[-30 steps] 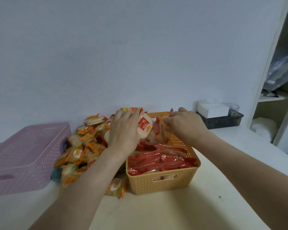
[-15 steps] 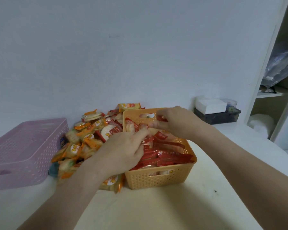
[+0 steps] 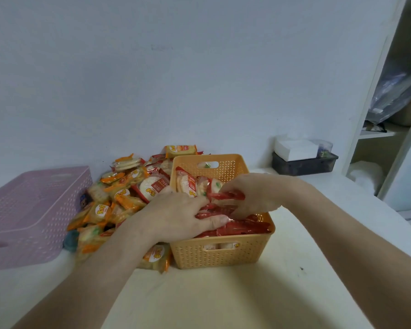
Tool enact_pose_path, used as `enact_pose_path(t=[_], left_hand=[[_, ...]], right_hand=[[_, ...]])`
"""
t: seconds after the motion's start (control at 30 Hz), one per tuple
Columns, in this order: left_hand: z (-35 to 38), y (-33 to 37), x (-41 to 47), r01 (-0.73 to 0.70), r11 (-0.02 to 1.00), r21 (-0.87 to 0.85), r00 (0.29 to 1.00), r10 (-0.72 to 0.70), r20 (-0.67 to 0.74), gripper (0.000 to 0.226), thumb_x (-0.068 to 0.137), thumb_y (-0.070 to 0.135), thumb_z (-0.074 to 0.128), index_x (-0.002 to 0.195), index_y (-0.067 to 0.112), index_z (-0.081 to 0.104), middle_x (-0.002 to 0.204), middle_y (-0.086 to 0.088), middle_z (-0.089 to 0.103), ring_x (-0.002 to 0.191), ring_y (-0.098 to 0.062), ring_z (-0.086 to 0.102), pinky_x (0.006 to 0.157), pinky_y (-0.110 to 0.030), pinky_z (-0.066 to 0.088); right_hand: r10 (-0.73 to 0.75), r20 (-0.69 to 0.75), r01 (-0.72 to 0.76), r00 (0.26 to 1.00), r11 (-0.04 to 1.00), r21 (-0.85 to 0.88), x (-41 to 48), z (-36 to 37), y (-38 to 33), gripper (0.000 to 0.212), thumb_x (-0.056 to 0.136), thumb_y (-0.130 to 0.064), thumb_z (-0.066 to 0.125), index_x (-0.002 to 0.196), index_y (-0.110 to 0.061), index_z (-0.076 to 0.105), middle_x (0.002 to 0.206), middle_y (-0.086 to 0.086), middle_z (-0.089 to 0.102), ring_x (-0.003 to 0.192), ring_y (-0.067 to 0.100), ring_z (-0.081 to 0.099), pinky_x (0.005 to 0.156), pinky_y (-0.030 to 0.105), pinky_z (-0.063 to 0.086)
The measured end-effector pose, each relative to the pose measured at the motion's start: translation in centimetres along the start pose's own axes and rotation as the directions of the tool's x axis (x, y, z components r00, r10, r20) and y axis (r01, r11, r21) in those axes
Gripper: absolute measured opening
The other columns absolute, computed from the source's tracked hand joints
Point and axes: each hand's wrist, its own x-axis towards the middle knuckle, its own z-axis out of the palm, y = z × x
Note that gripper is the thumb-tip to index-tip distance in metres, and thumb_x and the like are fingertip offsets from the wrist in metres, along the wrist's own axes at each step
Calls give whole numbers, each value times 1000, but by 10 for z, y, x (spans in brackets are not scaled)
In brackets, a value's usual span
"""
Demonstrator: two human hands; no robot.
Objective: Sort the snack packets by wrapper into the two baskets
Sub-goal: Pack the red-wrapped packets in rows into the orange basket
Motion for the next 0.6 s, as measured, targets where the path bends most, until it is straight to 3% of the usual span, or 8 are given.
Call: enact_pose_path(t=[0.1,0.2,0.27,0.33,0.43,0.6], left_hand=[[5,-1,1,9,1000,-26,999,-10,-51,66,81,81,16,117,39,52,72,17,48,80,-8,46,99,-38,31],[13,-1,2,32,999,-25,988,-35,-151,59,84,78,21,114,38,52,79,16,59,79,-8,52,98,-38,34],[17,3,1,45,999,-19,972,-48,-232,50,85,74,23,101,35,51,72,15,56,75,-9,53,94,-38,36],[18,8,0,67,998,-15,954,-69,-292,44,84,72,25,92,35,47,70,15,53,76,-12,56,91,-39,37],[18,12,0,102,995,0,944,-97,-315,51,83,71,20,96,34,53,82,12,62,87,-15,59,88,-39,37],[21,10,-4,57,996,-75,916,-82,-392,58,89,61,12,85,30,62,72,14,58,75,-10,53,82,-37,41]], right_hand=[[29,-64,-31,998,999,-34,-4,3,0,53,80,-33,69,129,-28,47,106,-9,54,93,14,50,81,33,42],[23,-166,-15,986,999,51,-12,0,2,44,81,-35,65,121,-22,52,92,-10,55,81,10,51,79,34,42],[32,-263,3,964,991,132,-18,0,0,36,84,-42,57,114,-22,55,94,-8,61,88,15,57,86,38,45],[22,-382,-14,924,1000,23,-20,8,-5,28,88,-47,47,105,-26,52,95,-5,63,97,22,59,91,43,42],[-46,-581,-48,813,988,-146,-18,32,-15,21,87,-45,27,85,-29,39,91,-3,67,89,23,61,88,43,39],[-23,-591,-46,806,994,-103,-9,60,-14,43,85,-51,10,85,-28,45,83,-7,62,81,13,59,99,43,32]])
